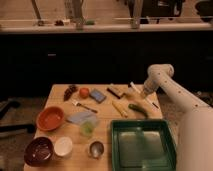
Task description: Place brush in metal cup
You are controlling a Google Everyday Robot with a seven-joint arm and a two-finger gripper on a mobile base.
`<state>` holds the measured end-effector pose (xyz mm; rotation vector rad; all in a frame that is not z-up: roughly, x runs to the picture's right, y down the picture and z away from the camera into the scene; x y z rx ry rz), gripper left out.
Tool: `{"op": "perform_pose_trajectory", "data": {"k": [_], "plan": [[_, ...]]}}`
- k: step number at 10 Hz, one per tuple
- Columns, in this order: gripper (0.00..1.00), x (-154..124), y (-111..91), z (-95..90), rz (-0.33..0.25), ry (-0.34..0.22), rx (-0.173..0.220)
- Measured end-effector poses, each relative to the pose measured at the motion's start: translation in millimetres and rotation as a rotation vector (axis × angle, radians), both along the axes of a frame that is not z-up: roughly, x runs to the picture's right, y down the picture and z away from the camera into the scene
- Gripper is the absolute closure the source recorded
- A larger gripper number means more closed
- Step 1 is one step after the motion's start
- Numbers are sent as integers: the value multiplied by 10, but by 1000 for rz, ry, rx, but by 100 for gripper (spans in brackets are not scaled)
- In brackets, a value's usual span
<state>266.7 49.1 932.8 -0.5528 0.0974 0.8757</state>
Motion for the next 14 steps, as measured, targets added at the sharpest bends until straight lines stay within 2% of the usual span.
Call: {"op": "perform_pose_trajectory", "data": {"k": [4, 8, 14], "plan": [[100, -46, -79, -350, 0, -50, 38], [100, -101, -20, -809, 10, -104, 61], [100, -320, 29, -1460, -50, -183, 96]]}}
